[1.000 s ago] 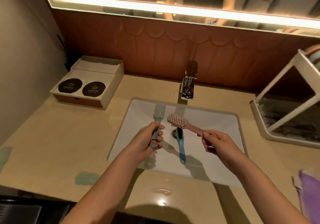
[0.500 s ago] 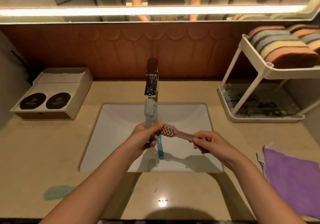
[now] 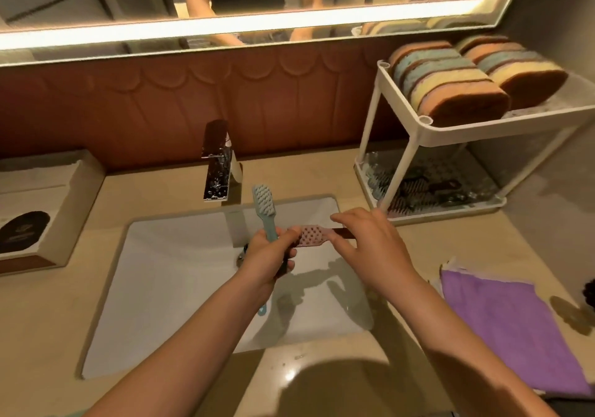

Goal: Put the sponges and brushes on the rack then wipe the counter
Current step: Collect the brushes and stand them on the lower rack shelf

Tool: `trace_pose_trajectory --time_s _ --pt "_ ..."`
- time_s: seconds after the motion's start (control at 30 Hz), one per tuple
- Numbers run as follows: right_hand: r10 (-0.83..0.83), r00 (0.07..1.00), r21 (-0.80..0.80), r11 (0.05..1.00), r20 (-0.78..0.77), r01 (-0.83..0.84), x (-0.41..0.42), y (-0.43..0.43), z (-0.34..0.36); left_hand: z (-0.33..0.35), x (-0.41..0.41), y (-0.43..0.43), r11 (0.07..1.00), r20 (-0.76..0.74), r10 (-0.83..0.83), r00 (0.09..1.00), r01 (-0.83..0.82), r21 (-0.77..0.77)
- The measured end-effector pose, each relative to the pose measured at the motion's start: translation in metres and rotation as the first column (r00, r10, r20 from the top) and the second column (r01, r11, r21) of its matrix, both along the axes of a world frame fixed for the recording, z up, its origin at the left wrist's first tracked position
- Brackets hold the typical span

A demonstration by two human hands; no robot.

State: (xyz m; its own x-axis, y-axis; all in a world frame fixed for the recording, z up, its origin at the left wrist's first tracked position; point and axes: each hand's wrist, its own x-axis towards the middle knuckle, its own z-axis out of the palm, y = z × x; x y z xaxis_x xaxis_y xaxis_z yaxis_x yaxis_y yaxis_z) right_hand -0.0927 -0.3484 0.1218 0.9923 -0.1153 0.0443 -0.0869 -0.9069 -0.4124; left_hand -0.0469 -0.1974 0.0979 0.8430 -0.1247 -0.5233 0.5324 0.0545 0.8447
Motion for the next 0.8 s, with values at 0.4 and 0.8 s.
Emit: trace_pose_trajectory --time_s 0.4,0.8 --pt "-0.070 0.998 0.258 0.963 -0.011 0.070 0.011 -0.047 -0.023 0.003 0.012 -0.060 0.980 -0.085 -0.191 0.978 0.185 -0.069" --pt "-0.333 0.943 0.128 0.936 0.018 0.328 0.031 -0.150 -0.040 0.005 0.055 -0.093 0.982 -0.209 -0.188 0.960 0.178 -0.067"
